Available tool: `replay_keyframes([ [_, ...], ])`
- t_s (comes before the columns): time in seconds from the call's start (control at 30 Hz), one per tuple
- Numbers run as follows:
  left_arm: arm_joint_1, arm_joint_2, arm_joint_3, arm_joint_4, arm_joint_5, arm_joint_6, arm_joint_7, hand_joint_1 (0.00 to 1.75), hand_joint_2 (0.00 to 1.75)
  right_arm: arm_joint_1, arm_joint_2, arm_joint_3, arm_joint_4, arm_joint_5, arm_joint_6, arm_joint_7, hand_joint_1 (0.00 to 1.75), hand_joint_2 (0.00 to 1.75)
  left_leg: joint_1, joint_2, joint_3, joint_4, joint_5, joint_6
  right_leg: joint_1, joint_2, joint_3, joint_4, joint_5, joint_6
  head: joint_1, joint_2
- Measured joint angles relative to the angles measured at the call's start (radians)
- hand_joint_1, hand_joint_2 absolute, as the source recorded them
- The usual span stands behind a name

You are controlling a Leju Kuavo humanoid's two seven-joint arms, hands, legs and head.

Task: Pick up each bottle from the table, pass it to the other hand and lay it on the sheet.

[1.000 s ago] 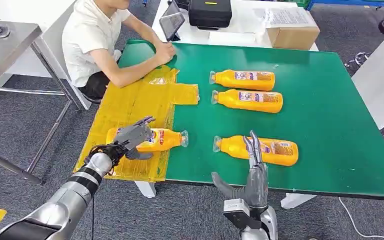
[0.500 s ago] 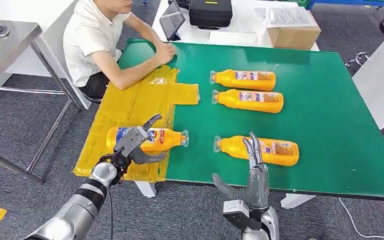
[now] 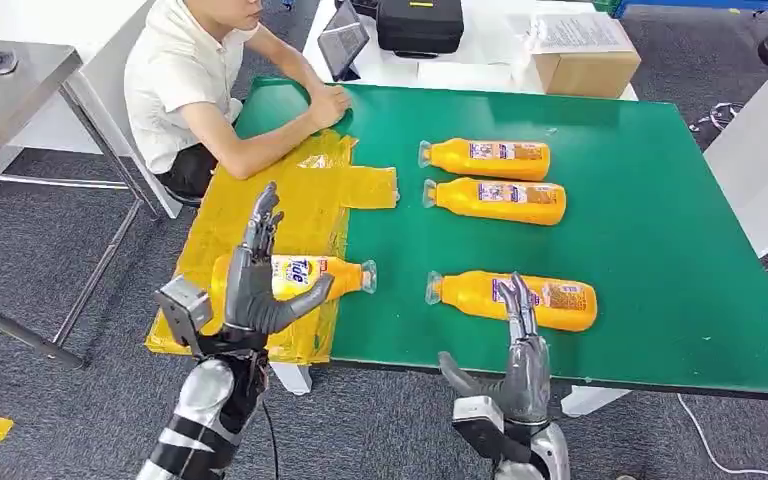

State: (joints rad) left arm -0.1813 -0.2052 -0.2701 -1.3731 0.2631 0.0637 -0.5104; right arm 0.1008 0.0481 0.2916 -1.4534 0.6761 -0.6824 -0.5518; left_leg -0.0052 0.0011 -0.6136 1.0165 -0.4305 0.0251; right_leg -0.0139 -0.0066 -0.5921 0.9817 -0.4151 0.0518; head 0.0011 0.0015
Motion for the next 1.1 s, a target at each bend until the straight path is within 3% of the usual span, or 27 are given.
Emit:
replay_keyframes([
  [0.17,0.061,-0.007,-0.017,-0.077,0.044,-0.020,0.015,0.00,1.75,-0.013,-0.042,-0.076,0.068,0.292,-0.006,0.228,0.00,1.75,0.000,-0.001,0.000,0.000,0.000,0.000,0.000,0.000,0.001,0.000,0.000,0.000,0.001,0.000],
  [0.5,0.096,-0.021,-0.083,-0.087,0.049,-0.029,0.075,0.00,1.75,-0.089,-0.098,-0.235,0.231,0.548,-0.008,0.358,0.00,1.75,-0.001,0.000,0.000,0.000,0.000,0.000,-0.001,0.000,0.000,0.000,0.001,0.001,0.000,0.000],
  [1.1,0.066,-0.047,-0.200,-0.002,0.092,-0.002,0.079,0.00,1.75,-0.352,-0.166,-0.274,0.617,0.604,-0.011,0.398,0.00,1.75,-0.002,0.000,0.000,0.000,0.000,0.001,-0.001,0.000,0.001,0.000,0.001,0.001,0.000,0.000],
])
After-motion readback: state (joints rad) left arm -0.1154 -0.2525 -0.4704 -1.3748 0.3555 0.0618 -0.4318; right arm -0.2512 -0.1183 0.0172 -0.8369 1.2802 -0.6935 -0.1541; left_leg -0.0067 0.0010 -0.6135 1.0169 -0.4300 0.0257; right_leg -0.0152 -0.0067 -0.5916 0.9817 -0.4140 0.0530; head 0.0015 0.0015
